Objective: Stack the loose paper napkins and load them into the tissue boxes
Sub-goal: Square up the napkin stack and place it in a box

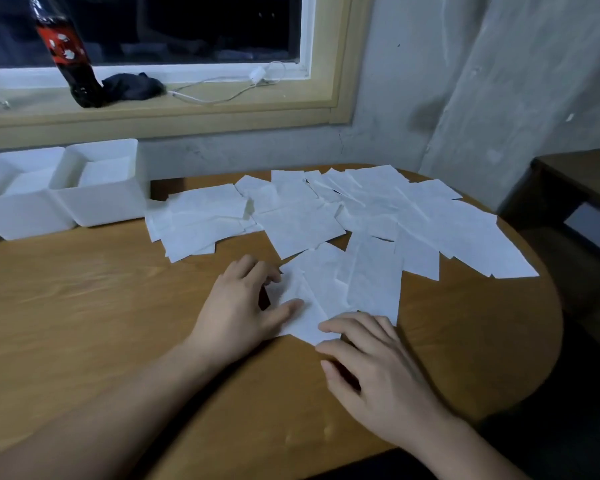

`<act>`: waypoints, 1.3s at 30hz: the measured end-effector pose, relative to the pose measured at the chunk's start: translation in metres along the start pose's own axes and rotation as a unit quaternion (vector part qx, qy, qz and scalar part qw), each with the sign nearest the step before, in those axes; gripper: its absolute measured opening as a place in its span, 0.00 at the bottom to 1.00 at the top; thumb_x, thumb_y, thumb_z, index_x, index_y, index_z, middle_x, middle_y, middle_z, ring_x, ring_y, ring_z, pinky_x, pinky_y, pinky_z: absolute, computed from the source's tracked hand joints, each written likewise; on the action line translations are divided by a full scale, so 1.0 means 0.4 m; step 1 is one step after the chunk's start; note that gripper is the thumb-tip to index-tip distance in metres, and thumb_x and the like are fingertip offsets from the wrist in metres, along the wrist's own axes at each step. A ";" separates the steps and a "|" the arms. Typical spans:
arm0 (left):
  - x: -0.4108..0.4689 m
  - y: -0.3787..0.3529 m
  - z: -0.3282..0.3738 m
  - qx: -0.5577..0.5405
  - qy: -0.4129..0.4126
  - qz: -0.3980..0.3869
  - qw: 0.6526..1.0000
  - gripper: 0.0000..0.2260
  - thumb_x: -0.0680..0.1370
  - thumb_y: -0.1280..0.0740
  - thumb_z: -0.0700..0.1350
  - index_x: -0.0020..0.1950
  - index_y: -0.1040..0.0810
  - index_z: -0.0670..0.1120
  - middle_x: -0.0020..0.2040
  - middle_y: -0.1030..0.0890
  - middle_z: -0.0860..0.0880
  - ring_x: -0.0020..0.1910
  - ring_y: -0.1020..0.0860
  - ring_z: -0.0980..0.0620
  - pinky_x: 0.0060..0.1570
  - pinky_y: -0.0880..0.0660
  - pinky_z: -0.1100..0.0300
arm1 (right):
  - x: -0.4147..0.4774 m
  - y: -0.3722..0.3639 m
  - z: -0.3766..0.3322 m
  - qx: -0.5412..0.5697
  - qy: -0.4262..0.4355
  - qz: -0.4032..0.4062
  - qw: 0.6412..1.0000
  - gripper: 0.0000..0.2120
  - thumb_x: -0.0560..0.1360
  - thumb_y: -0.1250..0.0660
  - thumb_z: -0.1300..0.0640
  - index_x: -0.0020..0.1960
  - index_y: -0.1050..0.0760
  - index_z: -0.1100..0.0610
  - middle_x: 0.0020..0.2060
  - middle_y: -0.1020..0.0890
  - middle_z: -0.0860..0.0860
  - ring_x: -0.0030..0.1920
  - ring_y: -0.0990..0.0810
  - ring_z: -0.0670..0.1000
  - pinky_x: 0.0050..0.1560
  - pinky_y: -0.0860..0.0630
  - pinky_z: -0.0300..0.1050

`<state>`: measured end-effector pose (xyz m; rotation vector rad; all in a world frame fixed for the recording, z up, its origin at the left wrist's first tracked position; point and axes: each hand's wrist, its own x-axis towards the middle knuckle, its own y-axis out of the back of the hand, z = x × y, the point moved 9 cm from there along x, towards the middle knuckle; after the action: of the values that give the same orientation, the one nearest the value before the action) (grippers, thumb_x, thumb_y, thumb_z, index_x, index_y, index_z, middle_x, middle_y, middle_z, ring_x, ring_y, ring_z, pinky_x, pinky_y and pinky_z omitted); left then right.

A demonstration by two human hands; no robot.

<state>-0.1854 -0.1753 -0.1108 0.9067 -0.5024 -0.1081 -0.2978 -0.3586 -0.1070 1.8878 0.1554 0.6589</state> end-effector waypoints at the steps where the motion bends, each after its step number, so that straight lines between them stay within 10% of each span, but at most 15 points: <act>1: -0.006 0.000 0.005 0.000 0.003 0.000 1.000 0.20 0.75 0.28 0.69 0.55 0.23 0.56 0.51 0.27 0.61 0.52 0.25 0.55 0.53 0.22 0.53 | 0.001 0.001 0.000 0.005 -0.002 0.003 1.000 0.06 0.82 0.31 0.52 0.57 0.17 0.49 0.65 0.21 0.43 0.68 0.25 0.47 0.67 0.29 0.50; 16: -0.018 -0.007 0.027 -0.007 0.030 -0.038 0.999 0.08 0.76 0.25 0.49 0.41 0.22 0.51 0.41 0.26 0.57 0.45 0.25 0.52 0.41 0.27 0.59 | 0.023 -0.004 0.064 -0.091 -0.116 0.019 0.989 0.19 0.85 0.39 0.42 0.69 0.19 0.47 0.77 0.28 0.49 0.82 0.37 0.51 0.77 0.38 0.57; 25: -0.022 -0.020 0.050 0.010 0.019 -0.034 0.999 0.21 0.73 0.26 0.69 0.44 0.25 0.53 0.43 0.28 0.58 0.43 0.26 0.56 0.38 0.32 0.61 | 0.040 -0.021 0.068 -0.131 -0.124 0.003 0.983 0.20 0.87 0.42 0.44 0.73 0.23 0.49 0.79 0.30 0.49 0.83 0.38 0.51 0.79 0.40 0.57; 39: -0.004 0.025 0.062 -0.109 0.065 -0.097 0.987 0.07 0.78 0.27 0.46 0.40 0.19 0.51 0.40 0.18 0.54 0.41 0.20 0.56 0.43 0.23 0.61 | 0.033 -0.002 0.077 -0.149 -0.160 0.034 0.975 0.27 0.86 0.42 0.42 0.78 0.28 0.57 0.78 0.27 0.51 0.81 0.34 0.51 0.81 0.40 0.56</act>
<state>-0.1993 -0.1867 -0.0910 0.7402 -0.2747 -0.2738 -0.2707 -0.3782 -0.1111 1.6859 -0.2050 0.3903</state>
